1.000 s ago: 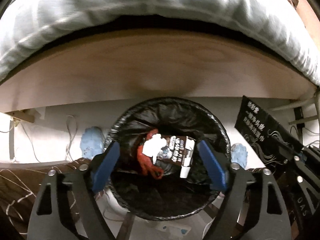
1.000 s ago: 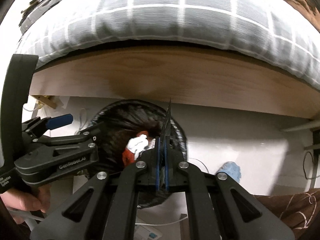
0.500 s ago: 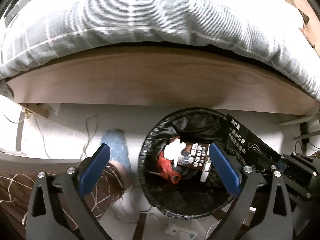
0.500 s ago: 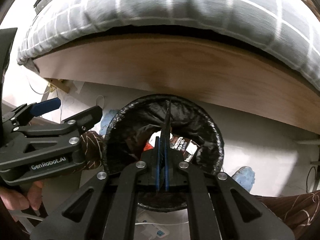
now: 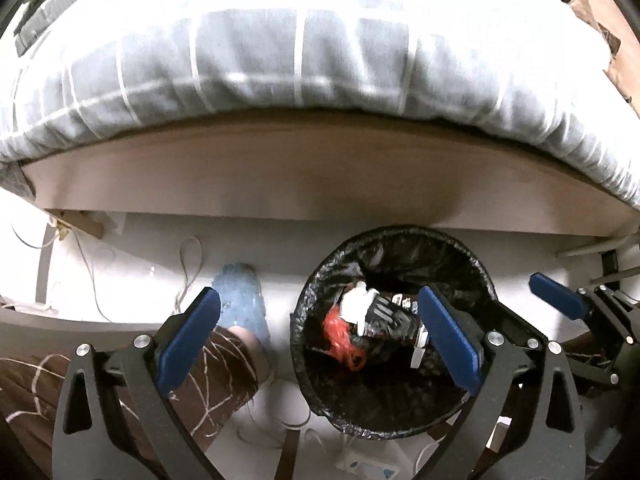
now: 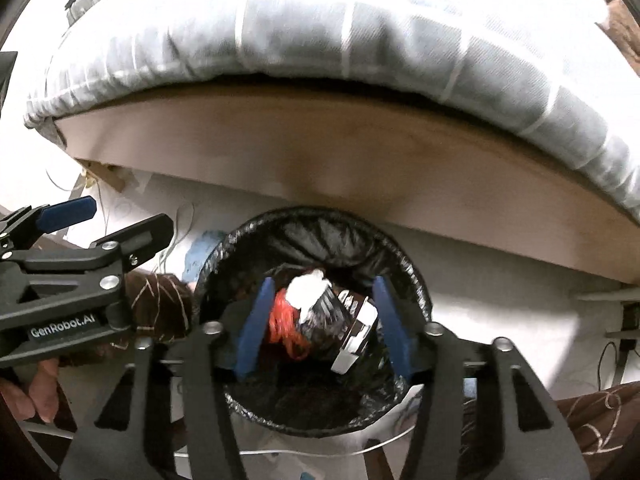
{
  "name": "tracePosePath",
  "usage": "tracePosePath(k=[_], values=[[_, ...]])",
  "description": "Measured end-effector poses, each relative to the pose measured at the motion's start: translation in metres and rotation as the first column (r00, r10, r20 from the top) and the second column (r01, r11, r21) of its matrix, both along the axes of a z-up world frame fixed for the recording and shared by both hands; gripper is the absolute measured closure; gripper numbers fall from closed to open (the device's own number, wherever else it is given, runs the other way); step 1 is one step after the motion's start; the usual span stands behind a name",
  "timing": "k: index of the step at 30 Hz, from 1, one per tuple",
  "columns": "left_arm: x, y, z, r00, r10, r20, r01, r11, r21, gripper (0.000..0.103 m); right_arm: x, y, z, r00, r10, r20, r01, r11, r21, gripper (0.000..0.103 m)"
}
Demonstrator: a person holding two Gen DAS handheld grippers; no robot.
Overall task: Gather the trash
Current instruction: 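Open the left tool over the bin while the right tool releases the black card, then move both tools back up over the remaining trash on the bed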
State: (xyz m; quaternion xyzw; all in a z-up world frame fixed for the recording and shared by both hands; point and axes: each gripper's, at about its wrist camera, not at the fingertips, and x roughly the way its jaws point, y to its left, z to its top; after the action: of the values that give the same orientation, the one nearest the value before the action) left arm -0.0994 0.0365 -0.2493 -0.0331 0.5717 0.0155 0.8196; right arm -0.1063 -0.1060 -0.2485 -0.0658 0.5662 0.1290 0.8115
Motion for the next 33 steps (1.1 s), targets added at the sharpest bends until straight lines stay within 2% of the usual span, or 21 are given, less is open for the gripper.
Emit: tracePosePath(k=[7,14,24,33], values=[[0.002,-0.001,0.033,0.997,-0.014,0.082,0.014,1.0,0.005,0.006,0.0,-0.01,0.04,0.989,-0.029,0.145,0.031,0.999,-0.012,0.026],[0.0,-0.003,0.075,0.98,-0.016,0.197,0.018,1.0,-0.009,0.006,-0.003,-0.018,0.081,0.949,-0.052,0.312,0.067,0.997,-0.037,0.011],[0.006,0.0,0.11,0.955,0.033,0.296,-0.022,0.999,-0.041,0.006,0.012,-0.052,0.118,0.896,-0.147,0.419,0.168,0.986,-0.015,0.008],[0.039,-0.009,0.129,0.94,0.022,0.342,-0.011,0.999,-0.034,0.006,0.042,-0.069,0.146,0.845,-0.183,0.502,0.214,0.977,-0.003,0.008]])
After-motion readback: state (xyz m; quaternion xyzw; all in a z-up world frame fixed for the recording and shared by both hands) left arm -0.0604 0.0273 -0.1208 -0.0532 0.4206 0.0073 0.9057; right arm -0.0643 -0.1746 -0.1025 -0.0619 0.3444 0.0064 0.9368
